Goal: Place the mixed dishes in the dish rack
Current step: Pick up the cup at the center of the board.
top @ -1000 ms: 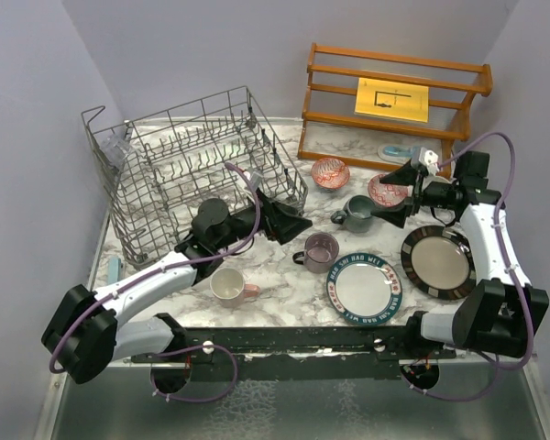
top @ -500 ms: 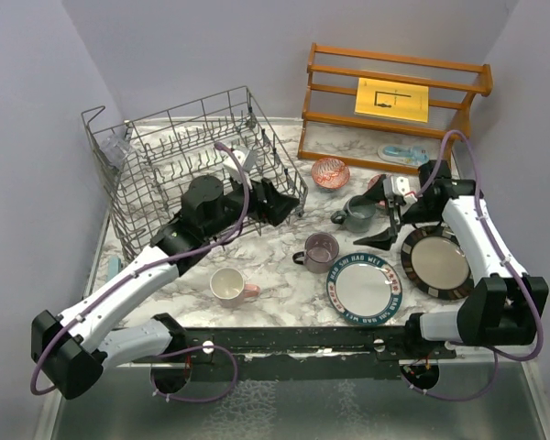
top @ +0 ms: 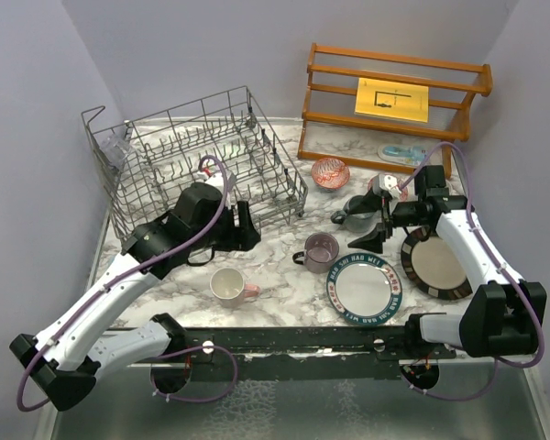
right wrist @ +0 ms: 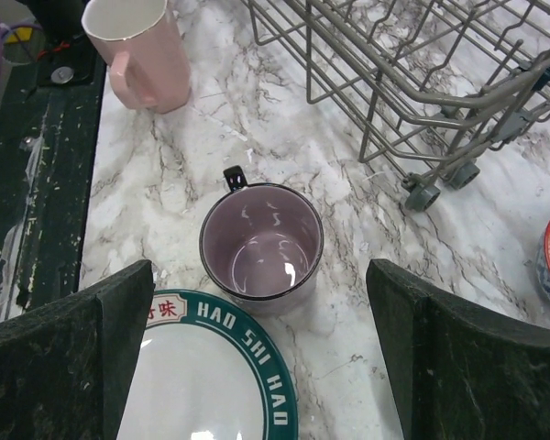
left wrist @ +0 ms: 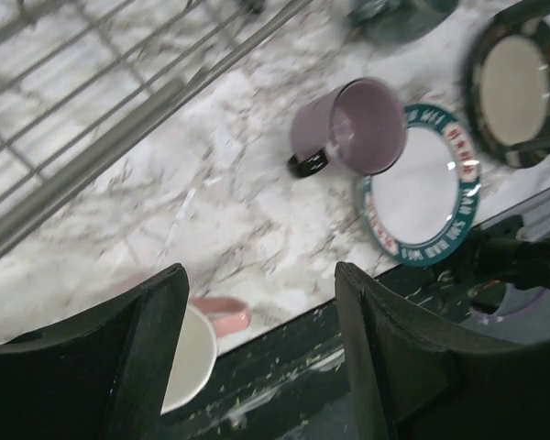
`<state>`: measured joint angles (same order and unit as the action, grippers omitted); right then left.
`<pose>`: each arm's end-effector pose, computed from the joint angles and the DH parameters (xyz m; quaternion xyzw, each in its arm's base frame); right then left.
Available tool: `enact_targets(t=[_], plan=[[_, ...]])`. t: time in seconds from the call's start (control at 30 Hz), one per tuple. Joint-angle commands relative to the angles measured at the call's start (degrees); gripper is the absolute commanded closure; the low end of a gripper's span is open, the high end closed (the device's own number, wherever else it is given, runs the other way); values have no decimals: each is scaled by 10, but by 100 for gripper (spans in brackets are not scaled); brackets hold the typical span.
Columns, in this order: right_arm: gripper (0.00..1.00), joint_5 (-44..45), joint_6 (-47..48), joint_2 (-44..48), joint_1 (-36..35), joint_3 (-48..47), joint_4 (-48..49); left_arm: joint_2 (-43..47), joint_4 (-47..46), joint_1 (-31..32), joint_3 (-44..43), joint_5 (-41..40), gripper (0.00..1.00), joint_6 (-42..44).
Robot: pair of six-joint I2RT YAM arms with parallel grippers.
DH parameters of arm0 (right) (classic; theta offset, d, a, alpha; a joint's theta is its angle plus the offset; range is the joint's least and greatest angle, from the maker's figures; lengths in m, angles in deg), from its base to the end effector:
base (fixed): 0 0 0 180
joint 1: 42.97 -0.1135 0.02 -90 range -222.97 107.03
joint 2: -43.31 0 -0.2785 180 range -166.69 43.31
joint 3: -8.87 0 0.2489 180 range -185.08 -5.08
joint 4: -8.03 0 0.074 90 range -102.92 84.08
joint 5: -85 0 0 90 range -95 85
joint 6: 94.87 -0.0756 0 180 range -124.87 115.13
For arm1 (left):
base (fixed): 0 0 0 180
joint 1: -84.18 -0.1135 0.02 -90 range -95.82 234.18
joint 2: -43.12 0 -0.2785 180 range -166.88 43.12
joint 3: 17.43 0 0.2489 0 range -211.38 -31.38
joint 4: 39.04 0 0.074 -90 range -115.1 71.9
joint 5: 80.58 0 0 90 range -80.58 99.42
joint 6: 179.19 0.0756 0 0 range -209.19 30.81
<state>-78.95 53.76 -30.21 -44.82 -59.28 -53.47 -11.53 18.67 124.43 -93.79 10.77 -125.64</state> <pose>0.2236 0.0799 0.2700 -0.4983 0.6154 0.4422 0.4211 0.1600 -0.1378 0.3448 0.0349 0.8903 -0.2899 0.3495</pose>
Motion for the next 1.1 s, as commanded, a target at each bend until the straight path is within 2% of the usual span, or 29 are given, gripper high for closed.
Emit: enact_targets(t=[0.0, 0.27, 0.33, 0.6, 0.83, 0.93, 1.07], plan=[[2, 27, -65, 4, -3, 0, 63, -12, 162, 1, -26, -53, 36, -47], [2, 29, -68, 0, -3, 1, 66, -19, 249, 2, -4, -67, 49, -63], [2, 29, -68, -1, -4, 0, 66, -21, 255, 1, 11, -76, 49, -67], [2, 31, -72, -5, -3, 1, 67, -17, 224, 1, 81, -129, 49, -84], [2, 32, -78, -7, -4, 1, 69, -17, 145, 2, 169, -115, 57, -93], [2, 31, -79, -8, -3, 2, 70, -13, 130, 1, 191, -112, 65, -97], [2, 31, -80, -11, -3, 2, 70, -7, 116, 1, 201, -106, 83, -99]])
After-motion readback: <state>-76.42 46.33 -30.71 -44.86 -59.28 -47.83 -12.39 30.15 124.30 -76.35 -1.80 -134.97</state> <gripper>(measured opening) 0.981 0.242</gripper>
